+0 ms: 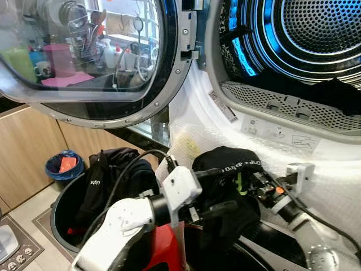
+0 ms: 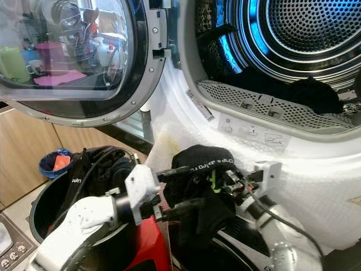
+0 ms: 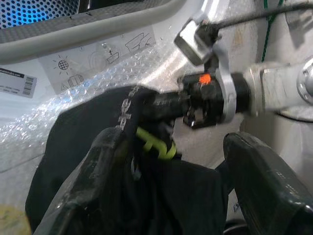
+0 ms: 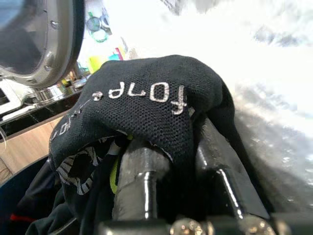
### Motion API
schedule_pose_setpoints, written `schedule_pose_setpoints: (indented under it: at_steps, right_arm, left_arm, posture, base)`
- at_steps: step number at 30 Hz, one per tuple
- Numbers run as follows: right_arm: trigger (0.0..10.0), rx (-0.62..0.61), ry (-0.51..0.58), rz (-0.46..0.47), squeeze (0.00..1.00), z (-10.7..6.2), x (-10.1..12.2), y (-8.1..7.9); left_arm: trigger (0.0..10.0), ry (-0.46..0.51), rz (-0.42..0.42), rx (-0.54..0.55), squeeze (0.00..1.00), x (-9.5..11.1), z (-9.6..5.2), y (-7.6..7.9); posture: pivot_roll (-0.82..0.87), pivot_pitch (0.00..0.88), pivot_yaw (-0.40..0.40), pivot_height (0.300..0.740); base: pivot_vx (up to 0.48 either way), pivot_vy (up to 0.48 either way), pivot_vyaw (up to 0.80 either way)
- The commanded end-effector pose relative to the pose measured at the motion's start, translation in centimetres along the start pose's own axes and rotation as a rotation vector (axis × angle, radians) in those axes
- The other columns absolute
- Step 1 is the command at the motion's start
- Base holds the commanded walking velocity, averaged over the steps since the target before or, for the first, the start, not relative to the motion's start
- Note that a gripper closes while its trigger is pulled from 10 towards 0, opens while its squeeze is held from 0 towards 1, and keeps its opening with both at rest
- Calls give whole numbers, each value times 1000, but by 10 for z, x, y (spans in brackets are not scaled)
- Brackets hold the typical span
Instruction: Clothes washing
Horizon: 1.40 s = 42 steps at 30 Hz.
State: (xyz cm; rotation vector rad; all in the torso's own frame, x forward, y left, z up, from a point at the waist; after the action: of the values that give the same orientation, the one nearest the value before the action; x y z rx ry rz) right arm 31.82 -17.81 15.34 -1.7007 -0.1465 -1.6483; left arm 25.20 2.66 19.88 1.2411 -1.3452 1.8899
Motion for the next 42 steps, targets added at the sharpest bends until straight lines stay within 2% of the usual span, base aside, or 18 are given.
schedule_pose_setpoints:
  at_steps: [1,9,15,19,26,27,28,29,30,31,32,34,35,40,42]
  right_arm:
    - [10000,106,40,-67,0,-4,28,-10]
    - [10000,317,-90,-116,0,-5,35,-25]
    - [10000,390,-61,-144,0,14,68,-29]
    - [10000,404,-52,-106,0,27,86,-30]
    - [10000,426,-56,-99,0,30,91,-30]
    - [10000,433,-37,-72,0,39,104,-31]
    - [10000,388,-12,-73,0,55,124,-25]
    - [10000,388,-12,-73,0,55,124,-25]
    - [10000,323,40,-75,0,73,163,-19]
    - [10000,323,40,-75,0,73,163,-19]
    - [10000,321,66,-90,0,73,179,-19]
    - [10000,330,72,-94,0,71,184,-20]
    - [10000,375,88,-111,0,68,192,-24]
    - [10000,412,71,-139,0,64,193,-27]
    - [10000,437,28,-148,0,61,190,-26]
  left_arm:
    - [10000,-37,24,13,0,-3,-11,-2]
    - [10000,-119,-3,79,0,-15,-35,-3]
    - [10000,-161,-17,162,0,-17,-47,-3]
    - [10000,-170,-49,199,0,-16,-53,1]
    - [10000,-181,-60,210,0,-15,-55,3]
    - [10000,-186,-73,230,0,-14,-59,6]
    - [10000,-195,-92,254,0,-11,-66,10]
    - [10000,-195,-92,254,0,-11,-66,10]
    - [10000,-216,-125,296,0,-7,-77,19]
    - [10000,-216,-125,296,0,-7,-77,19]
    - [10000,-224,-138,310,0,-5,-80,23]
    - [10000,-226,-147,316,0,-4,-81,25]
    - [10000,-225,-159,325,0,-2,-81,28]
    - [10000,-229,-179,334,0,-3,-82,30]
    - [10000,-231,-186,341,0,-1,-84,32]
  posture:
    - [52,0,-33,740]
    - [56,0,-30,740]
    - [78,0,-48,740]
    - [97,0,-64,740]
    - [97,0,-64,740]
    - [124,0,-95,740]
    - [152,0,-122,740]
    - [152,0,-122,740]
    - [172,0,-143,740]
    - [172,0,-143,740]
    - [181,0,-152,740]
    - [184,0,-154,740]
    - [186,0,-157,740]
    - [185,0,-159,740]
    - [181,0,-156,740]
  base:
    - [0,0,0]
    - [0,0,0]
    - [0,0,0]
    - [0,0,0]
    - [0,0,0]
    - [0,0,0]
    - [0,0,0]
    - [0,0,0]
    - [0,0,0]
    - [0,0,0]
    - [0,0,0]
    - [0,0,0]
    - [0,0,0]
    - [0,0,0]
    - [0,0,0]
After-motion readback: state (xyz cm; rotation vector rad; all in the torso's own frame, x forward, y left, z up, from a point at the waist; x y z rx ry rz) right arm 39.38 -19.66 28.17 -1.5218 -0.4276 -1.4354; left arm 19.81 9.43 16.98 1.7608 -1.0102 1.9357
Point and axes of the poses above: a point about 5 cm out from each wrist's last joint towards the gripper, its own z axis pointing out of the wrist towards the gripper, its own x axis along the axis of the wrist's last joint, y = z × x, the point moved 4 cm from there along z, pointing out of the wrist towards the gripper, and after that the axes turned 9 degrees about z, right-handed, at the moved point
